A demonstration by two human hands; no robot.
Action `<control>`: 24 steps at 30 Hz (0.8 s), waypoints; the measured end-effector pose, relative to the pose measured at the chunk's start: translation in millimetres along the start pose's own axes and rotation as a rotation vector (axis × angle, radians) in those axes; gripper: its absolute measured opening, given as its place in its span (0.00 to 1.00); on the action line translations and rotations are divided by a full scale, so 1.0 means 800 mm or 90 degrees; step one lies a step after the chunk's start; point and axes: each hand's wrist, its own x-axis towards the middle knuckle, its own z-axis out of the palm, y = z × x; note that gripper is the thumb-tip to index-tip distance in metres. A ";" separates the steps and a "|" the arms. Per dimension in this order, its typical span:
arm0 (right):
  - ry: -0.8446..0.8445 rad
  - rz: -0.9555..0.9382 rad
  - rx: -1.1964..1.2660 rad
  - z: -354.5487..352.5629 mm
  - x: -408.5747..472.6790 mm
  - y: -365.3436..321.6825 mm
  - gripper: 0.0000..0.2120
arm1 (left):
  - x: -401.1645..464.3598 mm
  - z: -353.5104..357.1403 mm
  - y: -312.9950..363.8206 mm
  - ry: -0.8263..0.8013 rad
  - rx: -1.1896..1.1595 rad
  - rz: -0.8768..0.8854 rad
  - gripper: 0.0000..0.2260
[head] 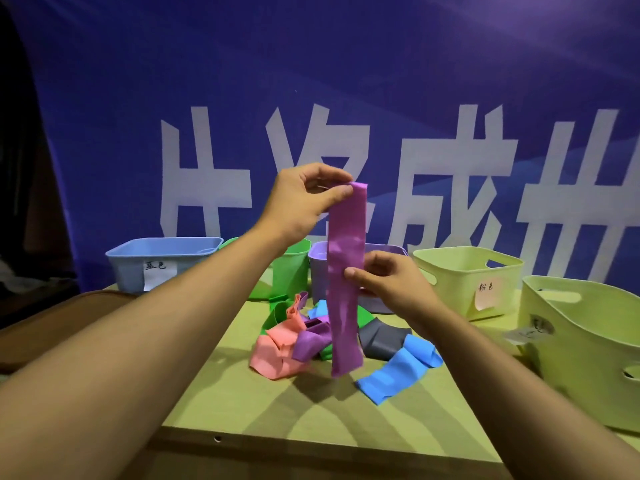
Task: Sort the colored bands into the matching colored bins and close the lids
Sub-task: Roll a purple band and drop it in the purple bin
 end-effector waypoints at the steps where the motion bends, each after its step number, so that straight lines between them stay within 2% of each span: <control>1: 0.002 0.012 0.001 -0.001 -0.002 0.003 0.05 | 0.001 0.000 0.000 0.012 -0.010 -0.004 0.08; 9: -0.094 0.104 -0.018 0.006 -0.028 0.035 0.09 | 0.000 0.002 -0.013 0.048 -0.061 -0.044 0.10; 12: -0.126 0.152 0.019 0.009 -0.037 0.039 0.08 | -0.001 0.004 -0.022 0.057 -0.077 -0.053 0.10; 15: -0.172 0.191 0.035 0.005 -0.041 0.043 0.13 | -0.002 0.006 -0.031 0.069 -0.087 -0.069 0.11; 17: -0.213 0.207 0.003 0.001 -0.042 0.046 0.14 | -0.002 0.005 -0.037 0.077 -0.098 -0.076 0.11; 21: -0.275 0.267 -0.030 -0.005 -0.044 0.053 0.10 | -0.008 0.011 -0.058 0.076 -0.099 -0.106 0.11; 24: -0.287 0.296 -0.140 -0.004 -0.043 0.065 0.10 | -0.019 0.025 -0.083 0.052 -0.097 -0.131 0.11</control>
